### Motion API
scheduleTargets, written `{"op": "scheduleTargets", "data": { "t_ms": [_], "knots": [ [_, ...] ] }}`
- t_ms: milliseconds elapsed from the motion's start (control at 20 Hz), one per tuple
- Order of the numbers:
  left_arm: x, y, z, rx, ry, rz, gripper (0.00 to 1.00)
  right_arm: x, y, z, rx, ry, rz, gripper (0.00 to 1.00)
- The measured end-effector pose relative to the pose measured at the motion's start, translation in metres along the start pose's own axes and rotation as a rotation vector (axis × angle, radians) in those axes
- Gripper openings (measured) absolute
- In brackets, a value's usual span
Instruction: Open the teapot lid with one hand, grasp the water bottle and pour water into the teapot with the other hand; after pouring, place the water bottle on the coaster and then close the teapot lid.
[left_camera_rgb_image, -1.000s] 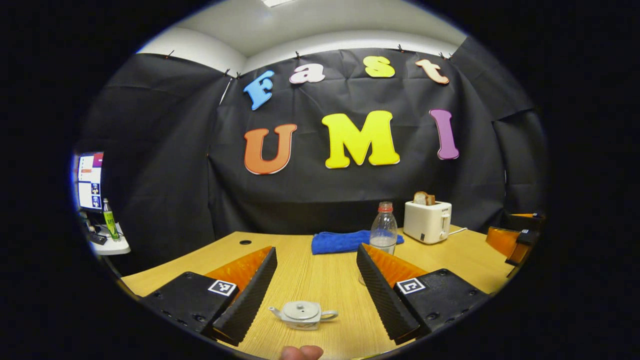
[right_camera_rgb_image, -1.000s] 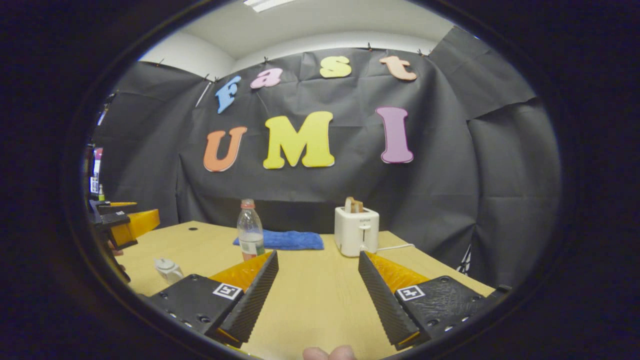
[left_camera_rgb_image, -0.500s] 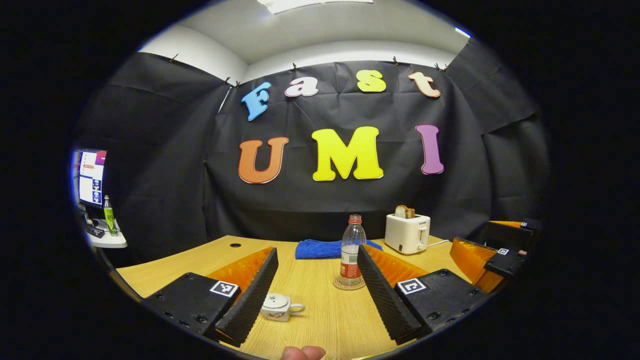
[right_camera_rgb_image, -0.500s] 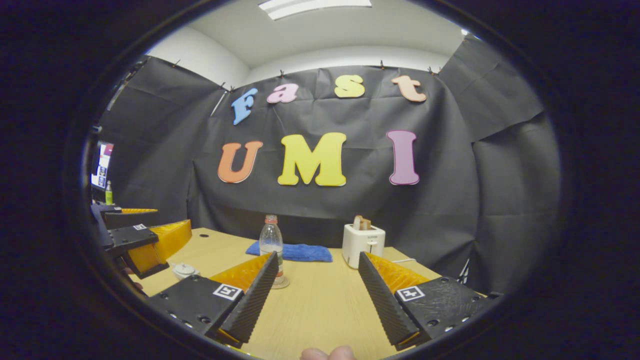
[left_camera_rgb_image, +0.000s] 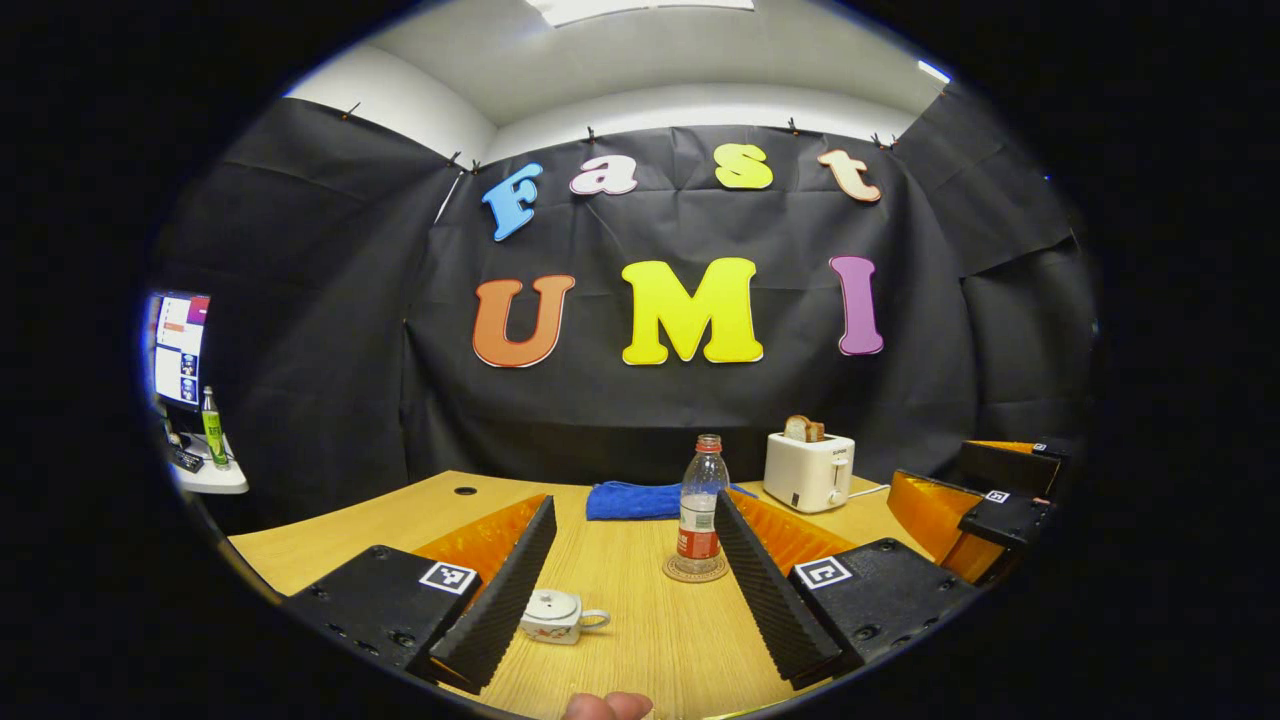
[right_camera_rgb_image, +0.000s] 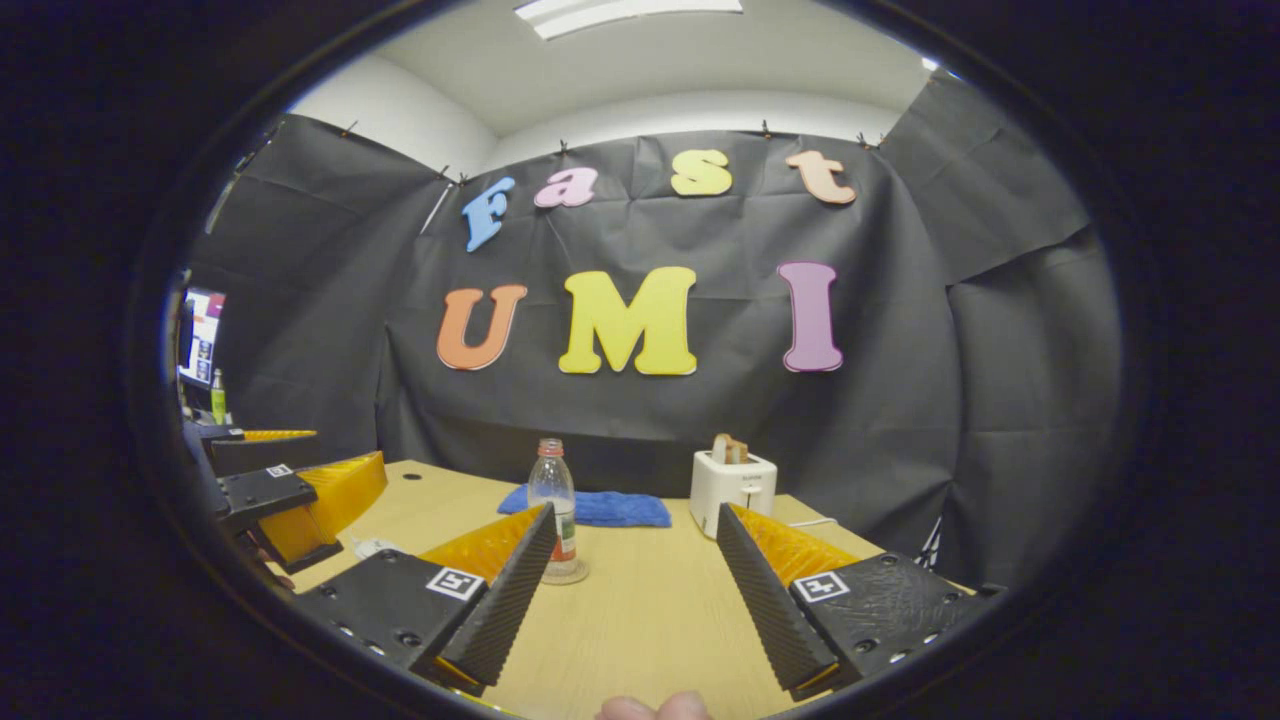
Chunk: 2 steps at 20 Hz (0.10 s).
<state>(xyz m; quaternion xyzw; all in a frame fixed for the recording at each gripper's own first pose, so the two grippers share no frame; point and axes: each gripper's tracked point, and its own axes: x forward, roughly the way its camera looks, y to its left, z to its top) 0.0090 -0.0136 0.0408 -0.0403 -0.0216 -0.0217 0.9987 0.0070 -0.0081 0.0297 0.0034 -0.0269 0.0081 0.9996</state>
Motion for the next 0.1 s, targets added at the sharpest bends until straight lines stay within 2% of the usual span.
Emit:
{"op": "scheduleTargets", "data": {
  "t_ms": [100],
  "knots": [
    [0.0004,0.0025,0.0006,0.002,0.000,0.005,0.99,0.0016,0.0038,-0.0026,0.008,0.015,0.014,0.96]
  ]
}}
